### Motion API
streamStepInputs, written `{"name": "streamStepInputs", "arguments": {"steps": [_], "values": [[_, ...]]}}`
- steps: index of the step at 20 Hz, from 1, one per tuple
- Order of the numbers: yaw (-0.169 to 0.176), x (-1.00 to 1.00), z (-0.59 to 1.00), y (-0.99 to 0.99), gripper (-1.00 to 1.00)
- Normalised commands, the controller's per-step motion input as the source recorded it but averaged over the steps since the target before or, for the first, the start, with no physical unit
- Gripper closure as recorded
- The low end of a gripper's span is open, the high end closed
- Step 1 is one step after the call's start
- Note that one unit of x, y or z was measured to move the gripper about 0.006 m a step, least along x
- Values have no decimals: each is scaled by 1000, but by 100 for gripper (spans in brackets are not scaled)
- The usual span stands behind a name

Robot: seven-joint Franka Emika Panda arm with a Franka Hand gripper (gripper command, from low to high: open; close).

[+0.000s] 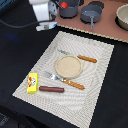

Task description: Interact with the objects in diverse but meaningful ways.

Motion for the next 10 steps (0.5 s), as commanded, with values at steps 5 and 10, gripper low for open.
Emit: {"name": "streamStepInputs", "arguments": {"steps": [5,10], "values": [[0,797,614,565,100],[0,798,649,541,100]]}}
